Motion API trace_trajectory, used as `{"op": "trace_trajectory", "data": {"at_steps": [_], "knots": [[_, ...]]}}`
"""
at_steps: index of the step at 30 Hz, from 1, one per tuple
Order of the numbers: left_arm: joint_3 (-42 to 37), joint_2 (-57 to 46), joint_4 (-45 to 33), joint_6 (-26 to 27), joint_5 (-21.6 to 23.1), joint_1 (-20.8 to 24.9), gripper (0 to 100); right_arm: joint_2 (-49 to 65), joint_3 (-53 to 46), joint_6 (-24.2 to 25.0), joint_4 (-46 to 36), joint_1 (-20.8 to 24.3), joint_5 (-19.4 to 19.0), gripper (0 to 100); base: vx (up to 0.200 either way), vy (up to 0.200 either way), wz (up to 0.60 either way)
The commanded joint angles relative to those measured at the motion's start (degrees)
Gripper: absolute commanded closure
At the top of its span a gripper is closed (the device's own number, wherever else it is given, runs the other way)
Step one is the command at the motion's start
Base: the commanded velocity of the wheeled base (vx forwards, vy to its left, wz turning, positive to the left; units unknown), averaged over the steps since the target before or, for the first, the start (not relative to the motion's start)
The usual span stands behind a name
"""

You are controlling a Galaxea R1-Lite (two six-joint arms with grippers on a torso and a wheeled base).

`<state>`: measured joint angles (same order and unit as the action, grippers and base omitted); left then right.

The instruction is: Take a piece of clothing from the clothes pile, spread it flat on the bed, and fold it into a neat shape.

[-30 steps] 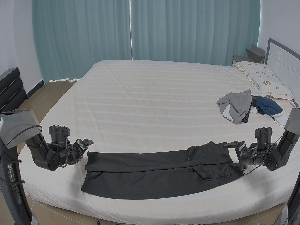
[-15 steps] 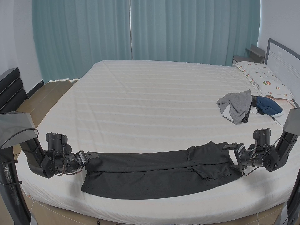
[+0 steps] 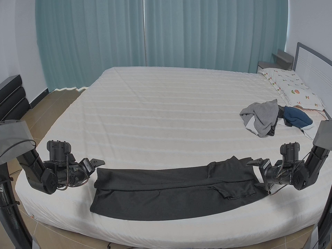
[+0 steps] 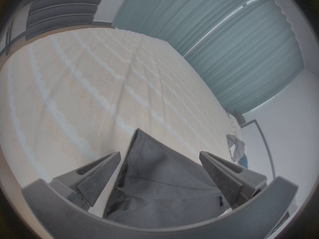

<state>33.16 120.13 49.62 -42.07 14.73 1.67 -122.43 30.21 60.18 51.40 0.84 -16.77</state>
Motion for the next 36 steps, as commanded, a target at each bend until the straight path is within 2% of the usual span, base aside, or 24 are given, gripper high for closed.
{"op": "trace_trajectory", "data": {"at_steps": [1, 5, 21, 26, 30, 36], "knots": [[1.3, -1.1, 0.1, -2.9, -0.2, 2.7, 0, 0.0, 0.0, -0.1, 0.0, 0.1, 0.0, 0, 0.000, 0.000, 0.00], [1.8, 1.6, 0.2, -5.2, -1.6, 4.8, 0, -0.1, -0.1, -0.1, 0.0, 0.1, 0.0, 0, 0.000, 0.000, 0.00], [-1.1, 5.1, -0.6, -3.4, -4.4, 9.1, 0, 0.0, -0.1, -0.1, 0.0, 0.0, 0.1, 0, 0.000, 0.000, 0.00], [-3.1, 4.4, -0.7, 1.1, -6.9, 9.1, 0, 0.1, -0.1, -0.1, 0.0, 0.0, 0.1, 0, 0.000, 0.000, 0.00], [-2.0, 3.4, 0.0, 1.4, -9.5, 8.0, 0, 0.1, -0.1, -0.1, 0.0, 0.1, 0.1, 0, 0.000, 0.000, 0.00], [-1.9, 1.3, -0.5, 3.0, -9.1, 4.6, 0, 0.2, -0.4, -0.2, 0.0, 0.1, 0.1, 0, 0.000, 0.000, 0.00]]}}
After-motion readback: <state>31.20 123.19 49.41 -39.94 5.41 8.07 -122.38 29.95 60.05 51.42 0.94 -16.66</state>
